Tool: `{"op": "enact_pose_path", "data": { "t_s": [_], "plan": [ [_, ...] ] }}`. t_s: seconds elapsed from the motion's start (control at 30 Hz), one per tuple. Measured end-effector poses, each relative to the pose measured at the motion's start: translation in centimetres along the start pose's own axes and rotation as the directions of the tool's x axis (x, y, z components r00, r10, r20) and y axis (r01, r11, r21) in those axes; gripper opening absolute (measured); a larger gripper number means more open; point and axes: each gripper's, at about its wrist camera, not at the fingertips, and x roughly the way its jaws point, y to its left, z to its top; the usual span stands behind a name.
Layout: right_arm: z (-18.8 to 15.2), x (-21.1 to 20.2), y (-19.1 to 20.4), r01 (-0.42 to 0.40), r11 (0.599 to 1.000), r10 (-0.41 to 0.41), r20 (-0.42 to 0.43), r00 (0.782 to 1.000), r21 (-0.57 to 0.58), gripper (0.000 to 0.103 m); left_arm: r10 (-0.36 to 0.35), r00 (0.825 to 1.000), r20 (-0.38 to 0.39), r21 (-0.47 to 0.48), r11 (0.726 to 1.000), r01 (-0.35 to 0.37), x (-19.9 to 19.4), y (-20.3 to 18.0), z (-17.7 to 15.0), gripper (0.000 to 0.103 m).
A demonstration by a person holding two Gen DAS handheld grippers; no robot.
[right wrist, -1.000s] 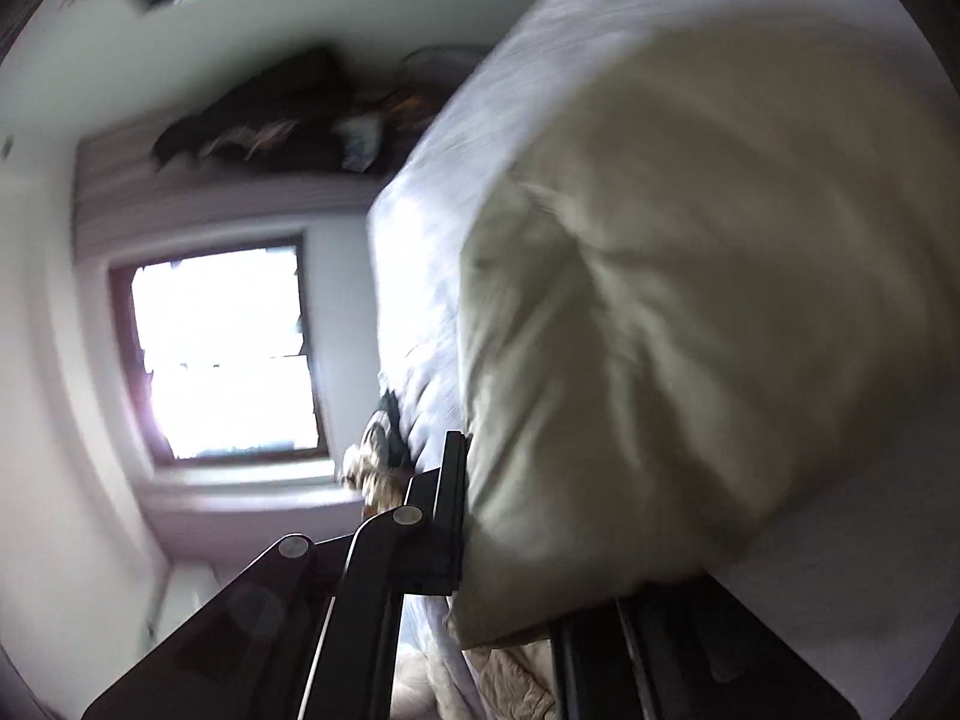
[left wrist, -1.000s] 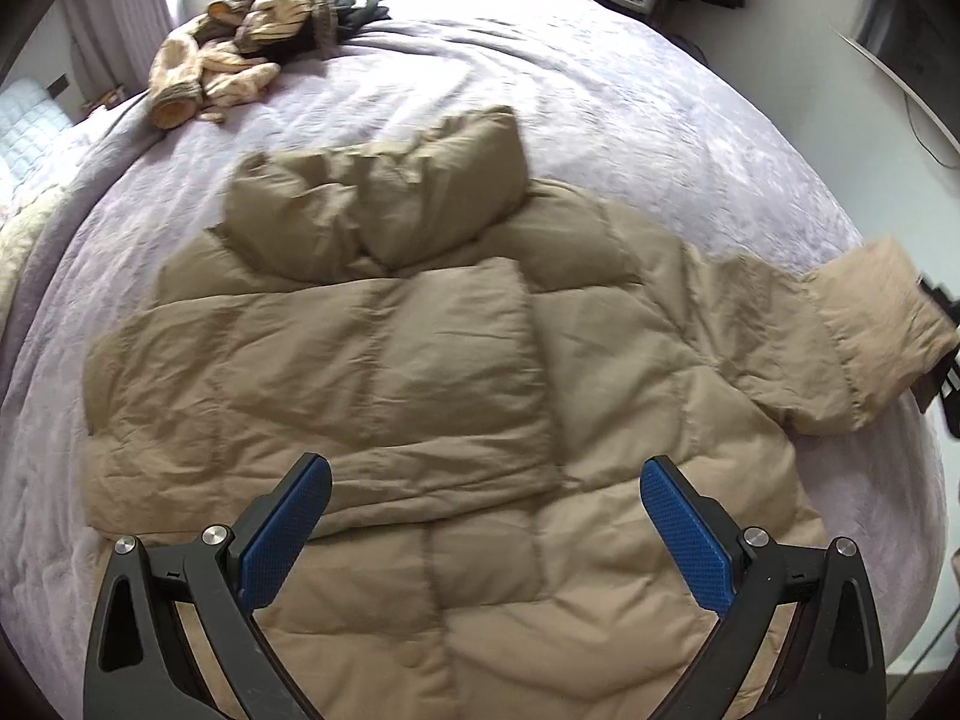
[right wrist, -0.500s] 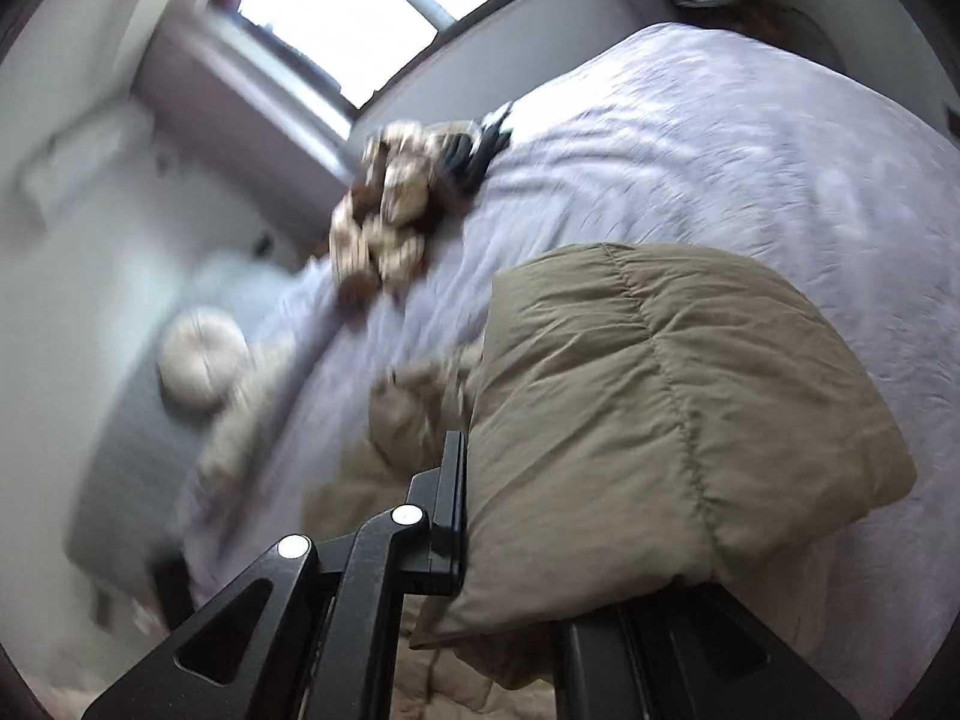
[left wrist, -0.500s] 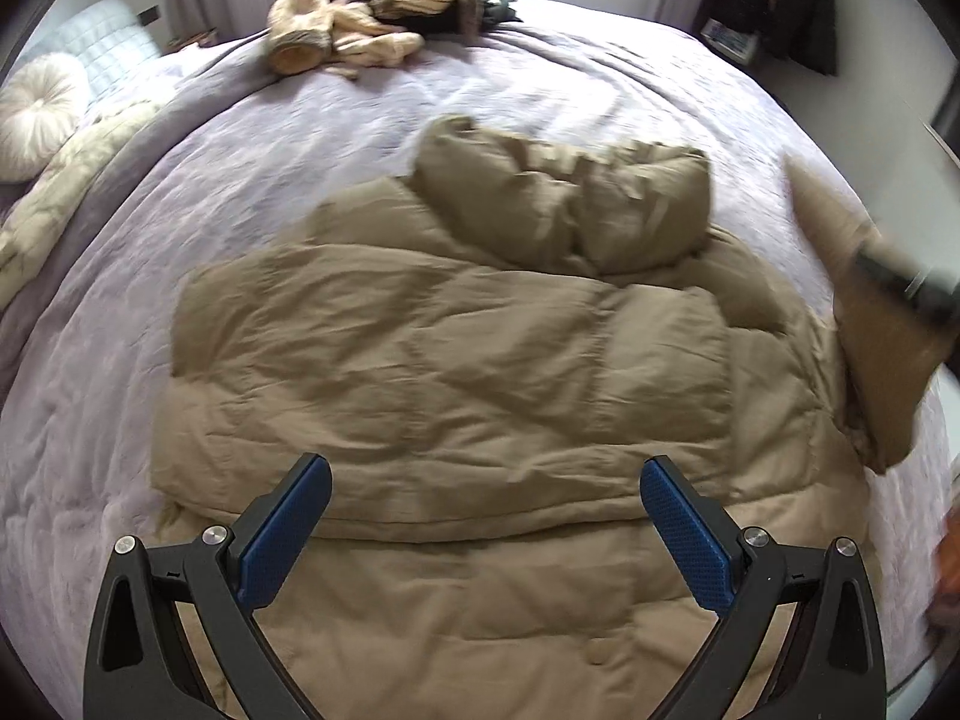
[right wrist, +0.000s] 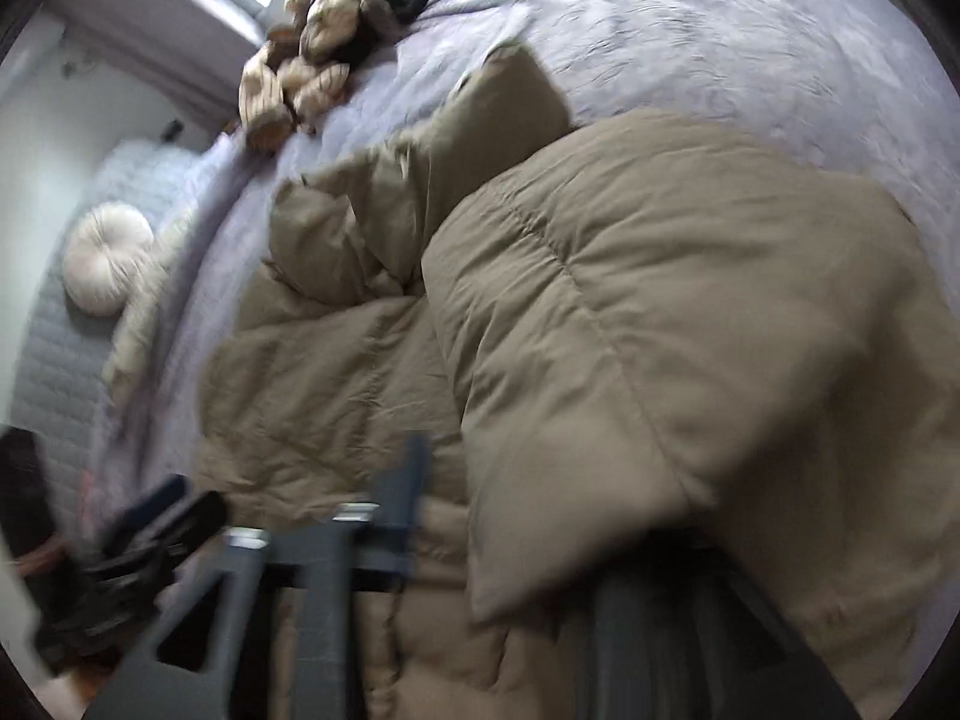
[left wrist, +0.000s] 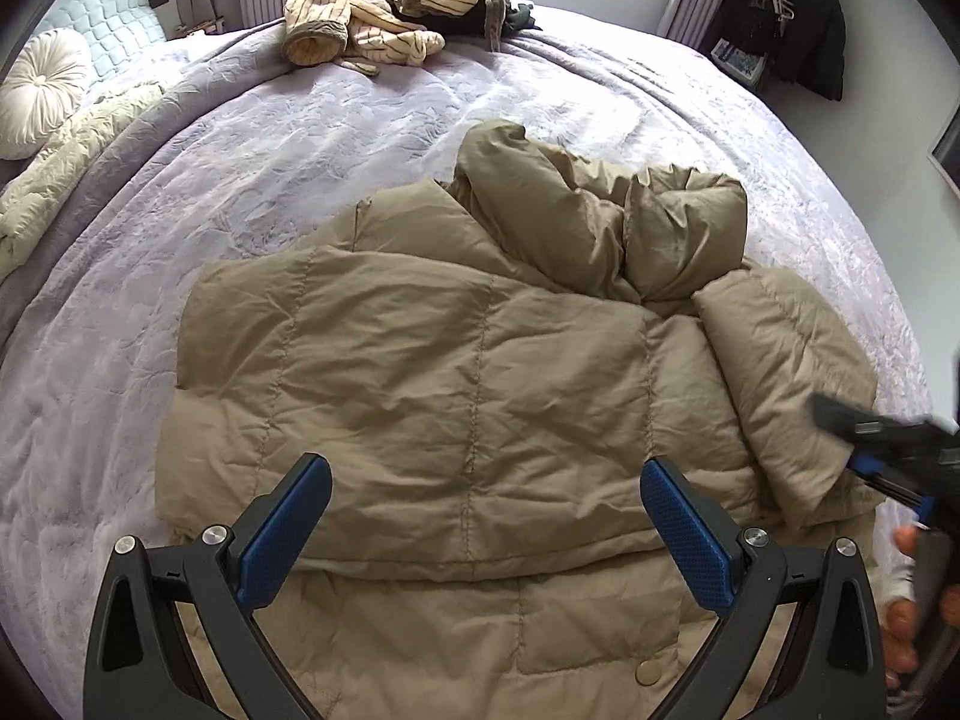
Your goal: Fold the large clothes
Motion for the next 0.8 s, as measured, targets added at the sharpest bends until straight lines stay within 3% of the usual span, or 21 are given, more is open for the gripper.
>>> {"op": "enact_pose_path", "data": {
  "t_s": [0.17, 0.23, 0.27, 0.3, 0.33, 0.43, 0.53, 0.63, 0.77, 0.8],
  "plan": [
    [-0.7, -4.4, -4.1, -0.084, 0.969, 0.050, 0.146, 0.988, 0.232, 0.071, -0.023, 1.000, -0.007, 0.000, 1.000, 0.023, 0.4, 0.5, 0.6, 0.103],
    [-0.4, -4.7, -6.7, -0.124, 0.930, 0.063, 0.181, 0.981, 0.345, 0.050, -0.066, 0.998, -0.014, -0.014, 0.998, 0.065, 0.4, 1.0, 0.9, 0.103],
    [-0.2, -4.9, -7.4, -0.139, 0.916, 0.067, 0.198, 0.978, 0.377, 0.025, -0.088, 0.996, -0.017, -0.023, 0.996, 0.088, 0.4, 1.2, 0.9, 0.103],
    [0.3, -4.7, -7.3, -0.147, 0.909, 0.067, 0.210, 0.975, 0.389, 0.014, -0.115, 0.993, -0.019, -0.032, 0.993, 0.115, 0.4, 1.6, 1.0, 0.103],
    [0.7, -4.7, -7.2, -0.152, 0.911, 0.066, 0.226, 0.972, 0.384, 0.013, -0.140, 0.990, -0.018, -0.038, 0.990, 0.139, 0.3, 1.9, 1.2, 0.103],
    [2.2, -5.0, -3.5, -0.115, 0.966, 0.056, 0.250, 0.967, 0.231, 0.011, -0.201, 0.980, 0.000, -0.055, 0.978, 0.200, -0.1, 3.2, 1.7, 0.103],
    [2.9, -4.2, 1.4, -0.105, 0.994, 0.093, 0.222, 0.971, 0.042, 0.011, -0.275, 0.961, 0.026, -0.093, 0.956, 0.277, -0.6, 4.6, 2.5, 0.103],
    [2.2, -2.6, 6.6, -0.107, 0.982, 0.130, 0.148, 0.980, -0.153, 0.011, -0.377, 0.925, 0.045, -0.161, 0.911, 0.379, -1.0, 6.8, 3.2, 0.103],
    [-0.1, 0.8, 10.4, -0.123, 0.956, 0.132, 0.016, 0.991, -0.265, 0.013, -0.463, 0.885, 0.041, -0.205, 0.863, 0.461, -1.0, 8.4, 3.7, 0.103],
    [-0.7, 1.7, 11.0, -0.117, 0.953, 0.115, -0.023, 0.993, -0.280, 0.017, -0.487, 0.873, 0.032, -0.211, 0.850, 0.482, -0.8, 8.5, 3.7, 0.103]
  ]
}}
